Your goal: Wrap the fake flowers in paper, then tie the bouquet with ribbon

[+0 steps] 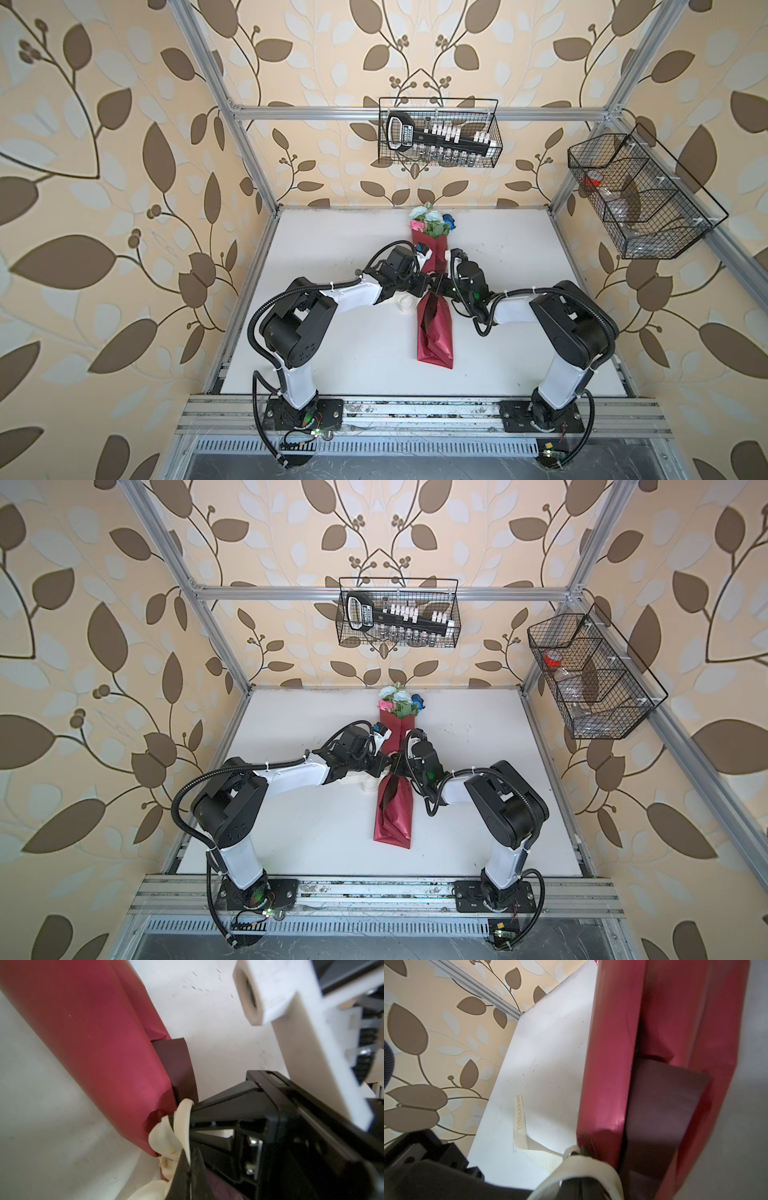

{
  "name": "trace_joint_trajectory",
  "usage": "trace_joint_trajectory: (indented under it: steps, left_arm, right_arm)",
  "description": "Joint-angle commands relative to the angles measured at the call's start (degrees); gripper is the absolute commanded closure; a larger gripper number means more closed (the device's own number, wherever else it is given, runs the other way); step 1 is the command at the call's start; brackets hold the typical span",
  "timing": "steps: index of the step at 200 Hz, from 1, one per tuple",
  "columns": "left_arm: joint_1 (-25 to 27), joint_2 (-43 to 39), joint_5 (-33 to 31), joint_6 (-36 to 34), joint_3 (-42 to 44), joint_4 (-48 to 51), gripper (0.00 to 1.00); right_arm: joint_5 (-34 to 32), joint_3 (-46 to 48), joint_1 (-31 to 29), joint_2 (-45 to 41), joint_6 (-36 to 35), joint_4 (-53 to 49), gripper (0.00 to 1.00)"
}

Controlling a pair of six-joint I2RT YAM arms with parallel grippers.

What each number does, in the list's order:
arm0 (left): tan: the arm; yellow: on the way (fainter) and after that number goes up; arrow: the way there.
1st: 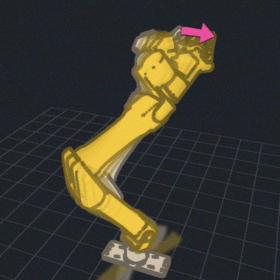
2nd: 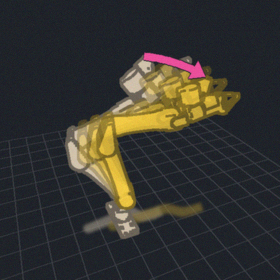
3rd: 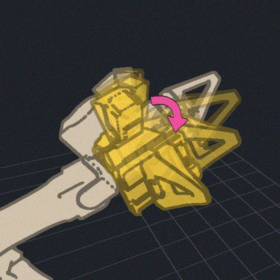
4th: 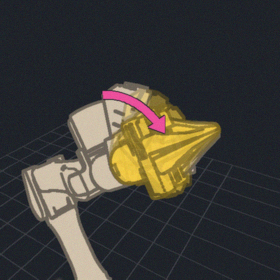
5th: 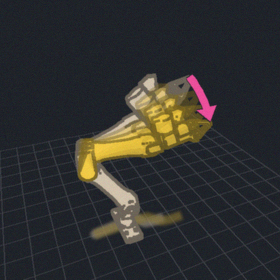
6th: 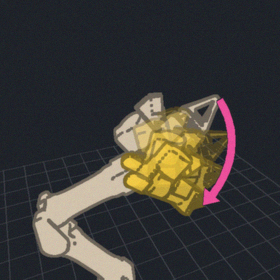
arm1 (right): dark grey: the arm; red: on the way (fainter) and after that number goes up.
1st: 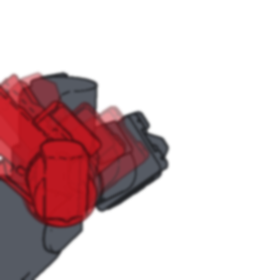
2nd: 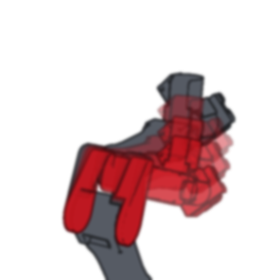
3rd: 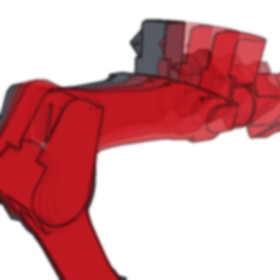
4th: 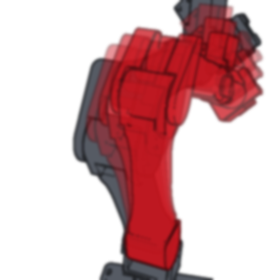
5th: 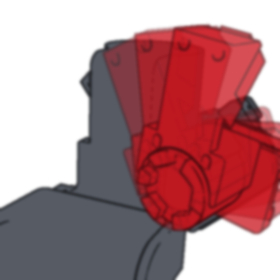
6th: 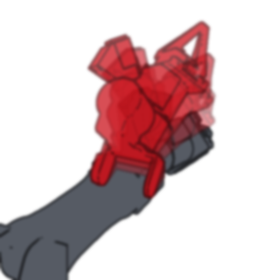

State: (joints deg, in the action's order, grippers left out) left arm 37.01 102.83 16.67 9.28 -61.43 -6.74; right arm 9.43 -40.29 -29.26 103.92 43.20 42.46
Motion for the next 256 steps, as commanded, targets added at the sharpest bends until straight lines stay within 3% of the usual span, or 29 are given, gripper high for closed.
trace_joint_trajectory:
  steps: [1,42,67,118,167,200,256]
  left_arm:
    - [-0.2,-2.4,3.3,3.2,1.1,-3.5,0.93]
    - [-1.5,-2.3,7.8,8.5,3.0,-7.9,0.9]
    - [-3.5,-1.4,13.3,13.3,3.8,-11.8,0.83]
    - [-6.6,-0.1,18.3,19.4,5.6,-17.6,0.87]
    - [-7.5,2.2,16.4,22.9,3.7,-17.4,0.96]
    - [-8.3,0.9,7.0,24.9,4.3,-14.0,1.0]
    - [-8.5,-1.2,3.3,23.7,4.7,-12.0,0.77]
  right_arm:
    - [0.5,1.9,-0.2,2.6,1.0,12.2,1.0]
    - [-0.6,4.5,-0.4,5.8,0.4,20.3,1.0]
    - [-1.0,5.2,-0.4,7.1,-0.2,24.5,1.0]
    - [-0.5,5.2,-0.3,9.0,-0.2,26.5,1.0]
    - [0.1,5.0,-0.3,9.8,0.0,26.6,1.0]
    - [0.0,5.1,-0.3,10.1,0.1,26.6,1.0]
    - [-0.5,5.2,-0.2,10.2,0.0,26.6,1.0]
